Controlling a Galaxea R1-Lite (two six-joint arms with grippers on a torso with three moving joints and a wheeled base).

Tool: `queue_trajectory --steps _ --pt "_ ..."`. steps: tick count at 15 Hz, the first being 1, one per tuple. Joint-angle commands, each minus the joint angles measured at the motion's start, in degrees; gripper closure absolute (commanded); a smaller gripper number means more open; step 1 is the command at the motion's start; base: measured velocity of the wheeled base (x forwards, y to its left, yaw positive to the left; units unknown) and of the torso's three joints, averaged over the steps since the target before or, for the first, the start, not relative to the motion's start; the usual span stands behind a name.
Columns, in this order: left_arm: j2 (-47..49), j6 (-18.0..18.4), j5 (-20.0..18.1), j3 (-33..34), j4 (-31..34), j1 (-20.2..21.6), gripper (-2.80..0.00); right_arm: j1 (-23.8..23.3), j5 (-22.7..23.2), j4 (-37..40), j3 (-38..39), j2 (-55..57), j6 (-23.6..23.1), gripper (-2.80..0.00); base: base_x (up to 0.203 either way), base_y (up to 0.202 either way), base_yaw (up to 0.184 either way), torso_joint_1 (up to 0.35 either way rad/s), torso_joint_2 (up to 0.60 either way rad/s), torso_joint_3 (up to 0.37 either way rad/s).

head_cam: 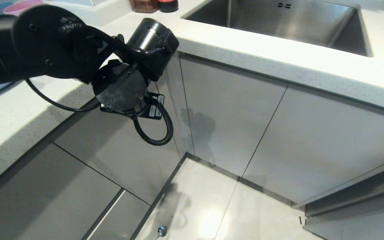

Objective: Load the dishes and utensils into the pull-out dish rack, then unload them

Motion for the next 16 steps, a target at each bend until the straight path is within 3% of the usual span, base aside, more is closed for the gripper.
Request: queue_trajectory --steps 1,4,9,13,16 --pt "-2.5 -0.2 -0.4 0.0 0.2 -1.2 0.0 0.0 0.0 0.0 0.1 0.0 0.0 0.0 0.0 0.0 0.0 0.0 0.0 0.0" --pt "-8.3 -0.1 -6.1 -0.2 0.1 -2.1 0.0 0.0 0.0 0.0 0.1 0.0 0.0 0.0 0.0 0.0 0.0 0.0 0.0 0.0" --pt "-21.8 0.0 -20.8 -1.0 -3.4 -0.3 0.0 0.0 0.0 0.0 0.1 0.0 0.0 0.0 0.0 0.0 0.0 0.0 0.0 0.0" --pt "-33.5 2.0 -29.5 1.5 -6.4 6.4 0.0 0.0 0.0 0.0 0.1 0.0 0.0 0.0 0.0 0.0 0.0 0.0 0.0 0.0" --pt "-41.3 6.8 -36.4 7.9 -11.5 16.2 0.0 0.0 0.0 0.0 0.1 0.0 0.0 0.0 0.0 0.0 0.0 0.0 0.0 0.0"
